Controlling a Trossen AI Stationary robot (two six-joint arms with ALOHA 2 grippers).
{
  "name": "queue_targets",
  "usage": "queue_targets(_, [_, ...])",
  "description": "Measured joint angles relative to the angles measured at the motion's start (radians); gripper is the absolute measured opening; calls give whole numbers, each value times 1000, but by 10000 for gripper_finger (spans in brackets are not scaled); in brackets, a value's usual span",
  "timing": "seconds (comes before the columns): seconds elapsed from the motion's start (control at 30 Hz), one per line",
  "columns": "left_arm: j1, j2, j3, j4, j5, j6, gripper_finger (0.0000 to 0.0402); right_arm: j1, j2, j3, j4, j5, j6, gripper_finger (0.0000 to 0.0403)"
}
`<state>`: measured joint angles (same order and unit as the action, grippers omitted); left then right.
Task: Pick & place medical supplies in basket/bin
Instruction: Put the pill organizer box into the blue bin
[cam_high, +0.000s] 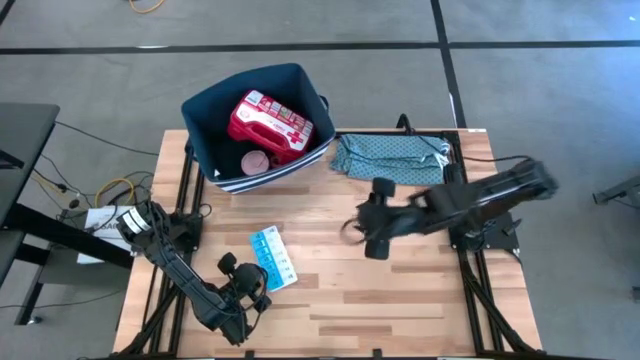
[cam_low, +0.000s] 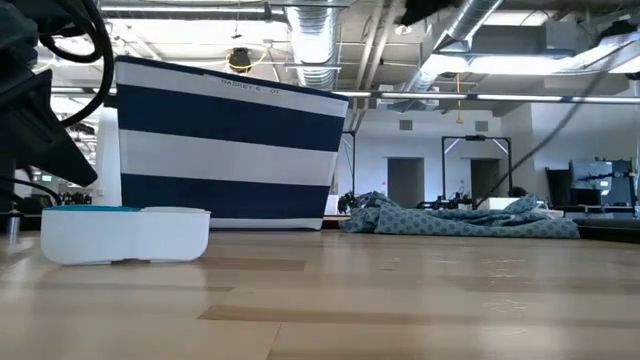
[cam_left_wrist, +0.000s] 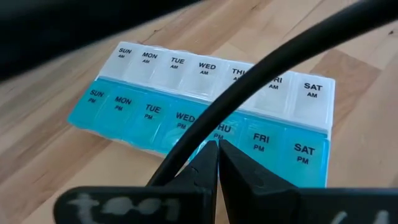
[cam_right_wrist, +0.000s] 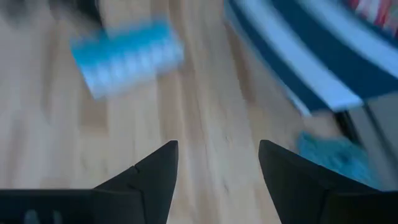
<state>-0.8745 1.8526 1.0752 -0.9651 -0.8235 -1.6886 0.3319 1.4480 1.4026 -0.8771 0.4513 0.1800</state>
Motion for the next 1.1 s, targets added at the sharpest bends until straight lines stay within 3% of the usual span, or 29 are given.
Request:
queue_targets(0.1, [0,0,0,0,2,1,4,-2,-157,-343,508,-21,-22,219])
queue_targets(0.2, [1,0,0,4,8,15,4,-24,-203,-635,1076,-100,-5,220])
queue_targets(0.3, [1,0,1,7,42,-7,4,-55,-161,-800,1497,-180,87,221])
queue_targets(0.37, [1,0,1,6,76,-36,4,-71,-107,-842,1634,-209,119,221])
queue_targets(0.57, [18,0,1,-72,190,-119,4,-84,77,-815,1730,-215,180,221])
queue_targets(0.8, [35,0,0,-177,378,-184,4,-77,316,-661,1805,-219,371,222])
queue_targets(1.0, [34,11,0,-134,374,-145,4,-87,464,-495,1774,-239,310,219])
queue_targets(1.1, [39,52,0,-90,349,-92,4,-99,501,-410,1629,-258,331,216])
